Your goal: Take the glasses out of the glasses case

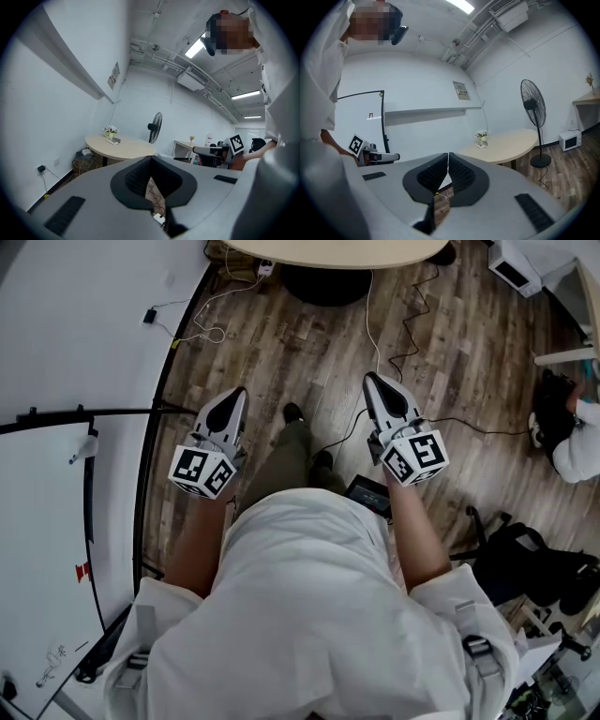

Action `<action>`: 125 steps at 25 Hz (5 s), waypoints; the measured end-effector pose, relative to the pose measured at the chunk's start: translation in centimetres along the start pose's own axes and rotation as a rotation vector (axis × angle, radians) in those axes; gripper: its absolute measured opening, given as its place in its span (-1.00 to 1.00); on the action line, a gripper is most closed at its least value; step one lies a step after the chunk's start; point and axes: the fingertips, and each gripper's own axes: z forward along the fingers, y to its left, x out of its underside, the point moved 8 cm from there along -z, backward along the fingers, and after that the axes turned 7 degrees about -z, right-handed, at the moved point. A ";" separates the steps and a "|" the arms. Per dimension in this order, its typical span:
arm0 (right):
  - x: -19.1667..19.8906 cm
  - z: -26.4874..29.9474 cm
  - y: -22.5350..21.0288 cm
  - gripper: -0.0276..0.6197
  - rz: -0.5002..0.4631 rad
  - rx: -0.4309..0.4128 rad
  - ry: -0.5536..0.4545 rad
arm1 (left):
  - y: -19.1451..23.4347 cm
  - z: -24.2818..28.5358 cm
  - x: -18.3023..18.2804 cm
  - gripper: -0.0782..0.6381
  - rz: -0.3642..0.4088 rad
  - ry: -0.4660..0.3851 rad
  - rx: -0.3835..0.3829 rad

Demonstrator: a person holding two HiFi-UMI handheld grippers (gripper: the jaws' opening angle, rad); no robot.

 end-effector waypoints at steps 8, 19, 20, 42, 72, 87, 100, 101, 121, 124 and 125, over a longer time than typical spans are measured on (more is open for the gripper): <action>-0.9 7.0 -2.3 -0.84 -0.020 0.019 0.039 | 7.1 5.0 -2.2 -0.75 -0.034 -0.035 -0.007; -6.3 24.4 -7.7 -0.83 -0.084 -0.034 0.057 | 20.4 13.5 -11.4 -0.75 -0.050 -0.193 -0.067; -6.6 25.7 -7.9 -0.84 -0.087 -0.034 0.054 | 21.3 13.9 -11.9 -0.75 -0.048 -0.199 -0.067; -12.3 42.6 -13.0 -0.84 -0.113 -0.099 -0.141 | 31.6 24.5 -20.4 -0.75 -0.025 -0.227 -0.055; -15.3 63.7 -31.7 -0.83 -0.067 0.124 0.002 | 48.0 58.7 -35.4 -0.75 0.153 -0.030 0.216; -12.7 74.0 -32.9 -0.82 -0.063 0.300 0.174 | 56.7 70.5 -33.3 -0.75 0.201 0.158 0.528; -7.0 82.8 -34.1 -0.60 -0.108 0.200 0.498 | 60.8 72.7 -27.9 -0.75 0.091 0.264 0.688; -6.4 83.3 -34.2 -0.60 -0.111 0.185 0.538 | 60.9 72.7 -27.6 -0.75 0.083 0.271 0.696; 1.8 88.0 -36.6 -0.65 -0.072 0.019 1.103 | 62.5 73.3 -23.0 -0.75 -0.081 0.357 0.728; 1.7 88.2 -36.8 -0.67 -0.052 0.016 1.119 | 62.7 73.4 -23.0 -0.75 -0.098 0.364 0.715; 1.7 88.3 -36.8 -0.68 -0.038 0.009 1.125 | 62.8 73.4 -22.9 -0.75 -0.106 0.367 0.712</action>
